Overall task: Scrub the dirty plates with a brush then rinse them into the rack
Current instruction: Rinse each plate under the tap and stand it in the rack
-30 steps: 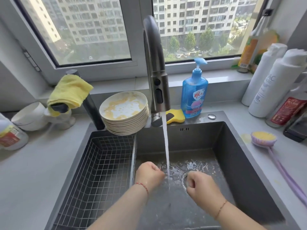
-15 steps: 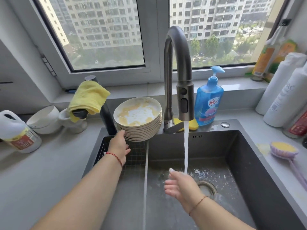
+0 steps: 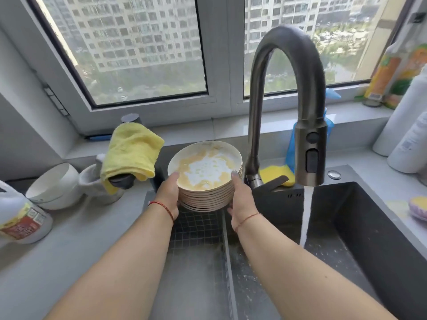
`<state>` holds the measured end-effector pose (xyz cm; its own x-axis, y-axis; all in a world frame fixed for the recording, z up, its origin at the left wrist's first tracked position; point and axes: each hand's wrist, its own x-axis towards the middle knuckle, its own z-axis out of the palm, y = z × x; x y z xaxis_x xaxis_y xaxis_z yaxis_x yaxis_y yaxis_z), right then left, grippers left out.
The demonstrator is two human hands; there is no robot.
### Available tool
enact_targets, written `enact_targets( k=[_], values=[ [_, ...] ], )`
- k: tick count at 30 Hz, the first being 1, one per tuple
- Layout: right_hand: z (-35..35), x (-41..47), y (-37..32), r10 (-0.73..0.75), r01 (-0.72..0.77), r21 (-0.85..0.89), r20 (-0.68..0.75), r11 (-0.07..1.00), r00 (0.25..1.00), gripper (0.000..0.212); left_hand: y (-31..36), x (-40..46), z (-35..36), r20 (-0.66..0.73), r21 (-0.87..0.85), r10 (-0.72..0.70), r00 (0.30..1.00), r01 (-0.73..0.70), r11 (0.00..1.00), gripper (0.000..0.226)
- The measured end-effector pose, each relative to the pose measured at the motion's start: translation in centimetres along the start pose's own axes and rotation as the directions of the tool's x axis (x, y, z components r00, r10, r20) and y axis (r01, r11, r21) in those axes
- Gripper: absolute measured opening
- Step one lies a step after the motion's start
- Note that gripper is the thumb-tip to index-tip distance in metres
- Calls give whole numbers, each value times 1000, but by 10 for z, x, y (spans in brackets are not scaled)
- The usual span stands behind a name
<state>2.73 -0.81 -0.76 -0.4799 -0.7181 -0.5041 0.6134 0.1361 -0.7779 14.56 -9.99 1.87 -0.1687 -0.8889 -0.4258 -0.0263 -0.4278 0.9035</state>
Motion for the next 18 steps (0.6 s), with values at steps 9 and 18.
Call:
enact_targets(
  k=[9,18],
  values=[
    [8,39,0,-76,88,147,-89,985,993,71,2,37,-4,94,-191,-94,991,111,975,36],
    [8,47,12,-141,151,98,-108,984,984,82,-1,44,-1,97,-302,-61,993,88,949,41]
  ],
)
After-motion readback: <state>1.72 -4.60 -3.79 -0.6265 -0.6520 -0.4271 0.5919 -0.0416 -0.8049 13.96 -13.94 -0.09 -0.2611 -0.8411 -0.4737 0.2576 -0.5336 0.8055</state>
